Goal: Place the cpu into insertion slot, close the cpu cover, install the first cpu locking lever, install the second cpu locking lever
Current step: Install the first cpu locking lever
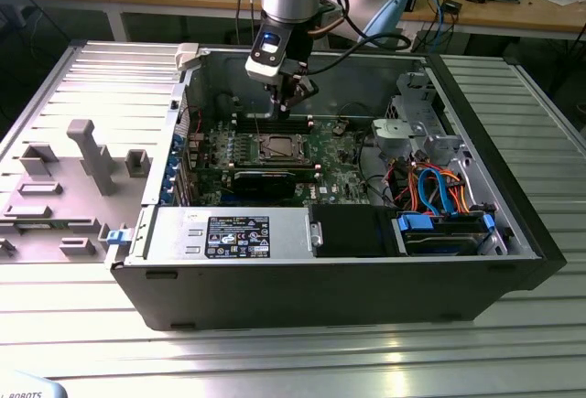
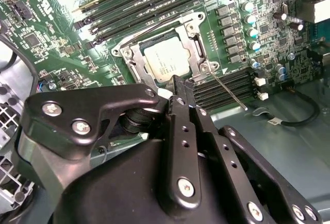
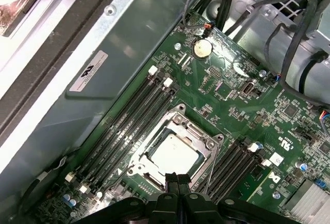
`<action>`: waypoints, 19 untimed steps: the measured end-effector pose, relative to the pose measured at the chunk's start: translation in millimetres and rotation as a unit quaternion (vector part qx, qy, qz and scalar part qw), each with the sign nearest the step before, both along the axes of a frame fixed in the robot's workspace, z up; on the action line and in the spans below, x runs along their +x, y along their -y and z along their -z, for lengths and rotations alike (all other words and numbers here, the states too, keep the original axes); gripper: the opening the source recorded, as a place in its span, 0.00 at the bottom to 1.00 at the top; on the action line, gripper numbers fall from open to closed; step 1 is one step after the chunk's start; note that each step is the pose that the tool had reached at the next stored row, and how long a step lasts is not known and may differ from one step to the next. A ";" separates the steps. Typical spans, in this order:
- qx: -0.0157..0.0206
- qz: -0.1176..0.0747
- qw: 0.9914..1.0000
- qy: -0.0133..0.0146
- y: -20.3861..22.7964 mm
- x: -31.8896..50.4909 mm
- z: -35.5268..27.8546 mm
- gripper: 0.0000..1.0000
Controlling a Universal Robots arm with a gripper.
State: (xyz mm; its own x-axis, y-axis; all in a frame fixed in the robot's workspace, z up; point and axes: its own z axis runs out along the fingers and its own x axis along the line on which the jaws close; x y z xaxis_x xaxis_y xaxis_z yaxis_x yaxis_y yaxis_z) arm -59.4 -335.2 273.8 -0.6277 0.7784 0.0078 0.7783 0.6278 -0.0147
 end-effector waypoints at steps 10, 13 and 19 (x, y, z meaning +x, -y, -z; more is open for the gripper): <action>0.000 -0.032 0.999 0.000 0.0 0.0 0.0 0.11; 0.000 -0.032 0.999 0.000 0.0 0.0 0.0 0.11; 0.000 -0.032 0.999 0.009 0.0 -1.8 0.2 0.11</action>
State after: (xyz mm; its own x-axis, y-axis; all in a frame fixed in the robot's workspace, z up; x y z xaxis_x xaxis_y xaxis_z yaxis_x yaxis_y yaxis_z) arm -61.1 -335.1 273.6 -0.6768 0.7362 -0.0049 0.7362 0.6768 -0.0009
